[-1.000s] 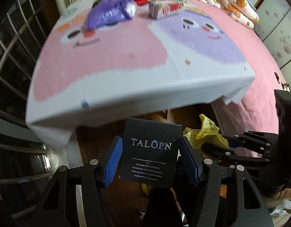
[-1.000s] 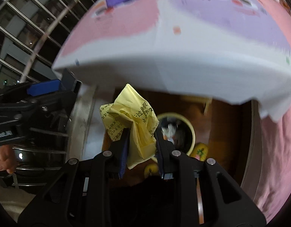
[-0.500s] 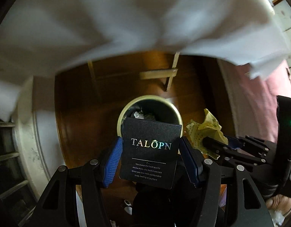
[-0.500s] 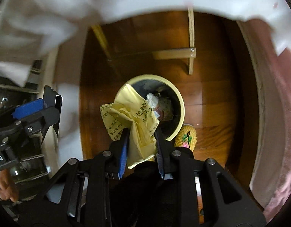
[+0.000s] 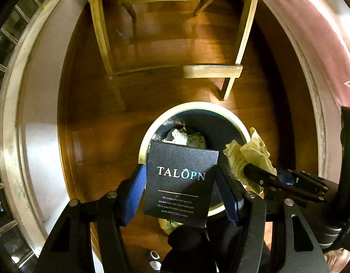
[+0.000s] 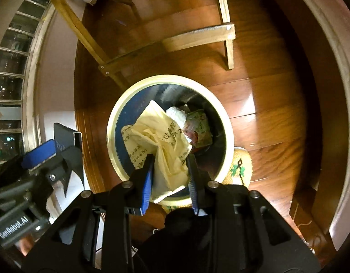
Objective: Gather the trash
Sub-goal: 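Carry box and yellow wrapper over the bin and open both grippers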
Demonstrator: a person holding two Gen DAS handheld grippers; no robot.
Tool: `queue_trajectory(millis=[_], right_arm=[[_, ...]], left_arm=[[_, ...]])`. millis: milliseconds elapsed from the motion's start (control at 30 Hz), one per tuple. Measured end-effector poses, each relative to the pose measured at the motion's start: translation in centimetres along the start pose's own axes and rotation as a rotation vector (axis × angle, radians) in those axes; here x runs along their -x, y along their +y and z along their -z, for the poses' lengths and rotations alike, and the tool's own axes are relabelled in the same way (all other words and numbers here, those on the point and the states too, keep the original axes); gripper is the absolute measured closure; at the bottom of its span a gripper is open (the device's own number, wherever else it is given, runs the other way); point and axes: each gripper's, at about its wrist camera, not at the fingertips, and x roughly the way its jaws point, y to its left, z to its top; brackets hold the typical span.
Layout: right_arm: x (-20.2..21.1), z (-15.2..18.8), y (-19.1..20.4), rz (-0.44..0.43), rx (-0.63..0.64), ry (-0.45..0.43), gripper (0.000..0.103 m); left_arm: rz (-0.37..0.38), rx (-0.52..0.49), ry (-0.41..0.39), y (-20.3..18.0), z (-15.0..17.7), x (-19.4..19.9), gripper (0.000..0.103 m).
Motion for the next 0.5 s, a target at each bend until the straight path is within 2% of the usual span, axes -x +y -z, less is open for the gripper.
queue_trajectory(millis=[100,167,200,233,300,500], right_arm=[[-1.4,-0.4,-0.5,-0.008,-0.014,0.023,0.077],[-1.9,-0.5,-0.7,-0.014,-0.018,0.031,0.074],[-2.1,-0.6,-0.8,-0.02,-0.021,0.031,0.068],[-2.1,-0.6,-0.8,-0.024,-0.022,0.03,0.054],[-2.1,-0.6,-0.8,-0.034,-0.023,0.025,0.046],[-1.0,-0.6,-0.1,-0.019,-0.013,0.01,0.045]], left_arm=[[-0.002,0.007,0.006,0.1,-0.2,-1.5,0.035],[-0.013,0.015,0.005,0.5,-0.4,-1.8,0.014],[-0.014,0.022,-0.002,0.6,-0.4,-1.9,0.013],[-0.015,0.027,-0.007,0.7,-0.5,-2.0,0.013],[-0.014,0.036,-0.011,1.0,-0.6,-2.0,0.013],[-0.015,0.043,-0.053,1.4,-1.0,0.2,0.013]])
